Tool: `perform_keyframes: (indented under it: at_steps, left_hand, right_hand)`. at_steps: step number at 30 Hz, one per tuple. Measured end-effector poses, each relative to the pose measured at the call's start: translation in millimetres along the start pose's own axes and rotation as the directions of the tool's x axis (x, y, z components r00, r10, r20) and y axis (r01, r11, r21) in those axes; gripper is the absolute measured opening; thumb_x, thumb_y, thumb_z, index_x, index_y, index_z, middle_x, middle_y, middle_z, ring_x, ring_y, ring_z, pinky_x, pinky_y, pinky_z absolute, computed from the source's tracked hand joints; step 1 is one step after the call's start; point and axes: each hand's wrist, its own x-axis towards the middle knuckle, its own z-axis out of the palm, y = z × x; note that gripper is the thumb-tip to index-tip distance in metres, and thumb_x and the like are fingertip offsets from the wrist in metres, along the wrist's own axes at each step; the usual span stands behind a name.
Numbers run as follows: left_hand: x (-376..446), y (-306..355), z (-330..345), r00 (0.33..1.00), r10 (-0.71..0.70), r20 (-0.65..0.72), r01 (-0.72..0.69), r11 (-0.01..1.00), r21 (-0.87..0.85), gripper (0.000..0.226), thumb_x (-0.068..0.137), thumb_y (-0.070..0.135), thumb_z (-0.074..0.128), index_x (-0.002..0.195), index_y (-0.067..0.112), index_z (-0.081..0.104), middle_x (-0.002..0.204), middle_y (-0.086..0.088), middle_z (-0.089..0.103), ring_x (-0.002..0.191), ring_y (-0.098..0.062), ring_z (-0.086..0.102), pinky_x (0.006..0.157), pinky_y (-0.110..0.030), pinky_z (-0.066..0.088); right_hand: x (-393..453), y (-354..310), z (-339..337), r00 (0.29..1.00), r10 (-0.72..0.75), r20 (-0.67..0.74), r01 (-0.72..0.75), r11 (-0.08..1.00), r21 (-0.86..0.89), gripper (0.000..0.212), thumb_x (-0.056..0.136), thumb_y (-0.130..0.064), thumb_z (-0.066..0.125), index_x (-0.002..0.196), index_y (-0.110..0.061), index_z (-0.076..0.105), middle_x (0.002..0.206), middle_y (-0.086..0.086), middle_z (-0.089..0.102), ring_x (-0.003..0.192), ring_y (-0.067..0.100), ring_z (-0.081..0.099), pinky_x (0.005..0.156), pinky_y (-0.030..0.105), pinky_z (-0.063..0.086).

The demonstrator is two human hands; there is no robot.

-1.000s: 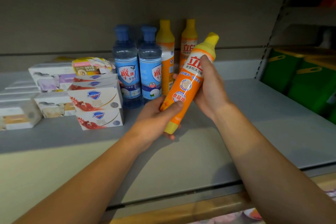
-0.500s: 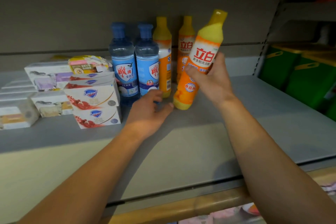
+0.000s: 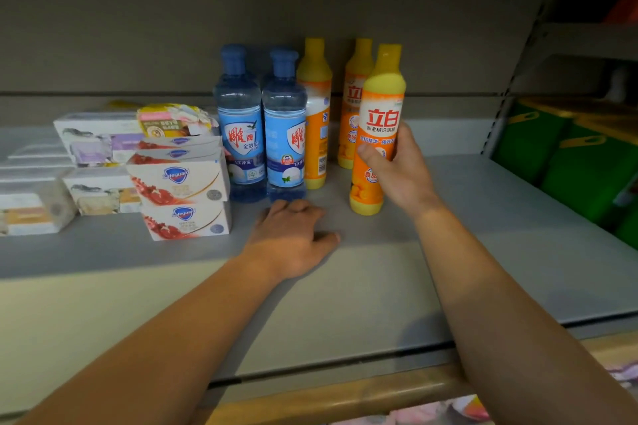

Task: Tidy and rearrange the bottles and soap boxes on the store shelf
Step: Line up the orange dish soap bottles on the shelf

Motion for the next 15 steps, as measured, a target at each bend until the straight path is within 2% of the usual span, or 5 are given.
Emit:
perform_keyframes:
  at_steps: [3,7,11,13,15]
  left_hand:
    - [-0.7,-1.0,1.5,1.000,0.023,-0.005,-0.023,1.000,0.007,0.067,0.083,0.070,0.034,0.139,0.033,0.043,0.145,0.004,0.042,0.131,-0.025,0.034,0.109,-0.043,0.028]
    - [-0.9,-1.6,2.1,1.000,0.017,-0.015,-0.016,1.000,0.004,0.064,0.084,0.067,0.037,0.137,0.032,0.046,0.144,0.003,0.044,0.129,-0.025,0.036,0.109,-0.041,0.029]
    - [-1.0,-1.3,1.6,1.000,0.016,-0.023,-0.016,1.000,0.002,0.062,0.085,0.066,0.039,0.135,0.031,0.048,0.142,0.003,0.045,0.129,-0.024,0.037,0.109,-0.040,0.029]
    - [-0.3,-0.7,1.4,1.000,0.012,-0.016,-0.012,1.000,0.000,0.062,0.085,0.066,0.040,0.136,0.031,0.047,0.143,0.003,0.045,0.129,-0.024,0.036,0.109,-0.041,0.029]
    - [0.7,-0.2,1.2,1.000,0.007,-0.015,-0.007,1.000,-0.006,0.062,0.085,0.066,0.040,0.135,0.031,0.047,0.143,0.003,0.045,0.129,-0.024,0.035,0.108,-0.041,0.029]
  right_hand:
    - [-2.4,3.8,-2.1,0.998,0.025,0.061,-0.023,0.999,-0.026,0.060,0.088,-0.029,0.071,0.139,-0.024,0.039,0.129,-0.004,0.057,0.116,0.016,0.057,0.099,0.038,0.048]
    - [-3.9,11.1,-8.8,0.980,0.098,0.174,-0.060,0.976,-0.211,0.071,0.080,-0.024,0.079,0.136,-0.020,0.036,0.123,-0.007,0.054,0.114,0.018,0.057,0.093,0.034,0.048]
    - [-1.5,20.1,-4.4,0.996,0.086,0.028,-0.077,0.968,-0.239,0.061,0.077,-0.027,0.082,0.120,-0.018,0.040,0.117,-0.003,0.056,0.102,0.016,0.058,0.086,0.031,0.048]
    - [1.3,25.2,-3.4,0.996,0.075,-0.047,-0.085,0.960,-0.266,0.058,0.080,-0.031,0.079,0.123,-0.016,0.044,0.122,0.000,0.058,0.103,0.016,0.058,0.085,0.030,0.048]
    - [5.8,30.2,-1.7,0.994,0.067,-0.085,-0.089,0.951,-0.297,0.059,0.084,-0.034,0.075,0.131,-0.014,0.045,0.131,0.003,0.058,0.111,0.020,0.059,0.092,0.035,0.049]
